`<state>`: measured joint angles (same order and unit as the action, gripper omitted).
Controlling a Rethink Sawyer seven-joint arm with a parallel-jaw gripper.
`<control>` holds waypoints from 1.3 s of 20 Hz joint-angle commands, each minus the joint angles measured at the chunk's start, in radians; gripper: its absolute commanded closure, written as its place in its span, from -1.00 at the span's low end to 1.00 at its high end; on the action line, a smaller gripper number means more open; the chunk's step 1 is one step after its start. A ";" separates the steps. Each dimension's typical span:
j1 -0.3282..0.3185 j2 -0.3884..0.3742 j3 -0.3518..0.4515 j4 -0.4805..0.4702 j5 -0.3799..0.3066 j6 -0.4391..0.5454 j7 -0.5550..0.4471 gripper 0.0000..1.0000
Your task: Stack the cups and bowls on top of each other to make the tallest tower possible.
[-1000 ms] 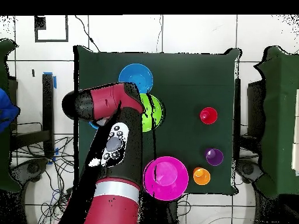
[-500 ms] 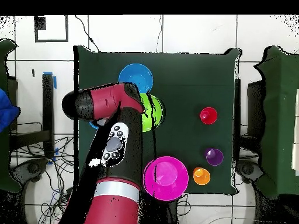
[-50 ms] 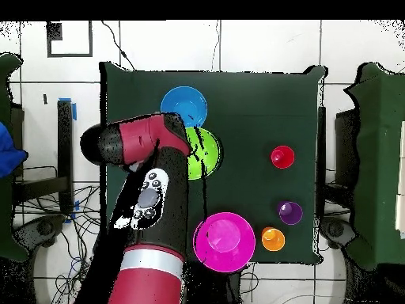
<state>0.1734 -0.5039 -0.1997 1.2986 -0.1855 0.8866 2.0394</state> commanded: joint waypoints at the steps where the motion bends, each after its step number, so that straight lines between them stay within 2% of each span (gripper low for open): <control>1: 0.034 0.015 0.030 0.083 0.031 -0.049 0.209 1.00; 14: 0.048 0.015 0.005 0.124 0.055 -0.124 0.201 1.00; 26: 0.050 0.018 0.007 0.124 0.080 -0.137 0.187 1.00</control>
<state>0.2132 -0.5039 -0.2489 1.3585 -0.1405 0.7973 2.0417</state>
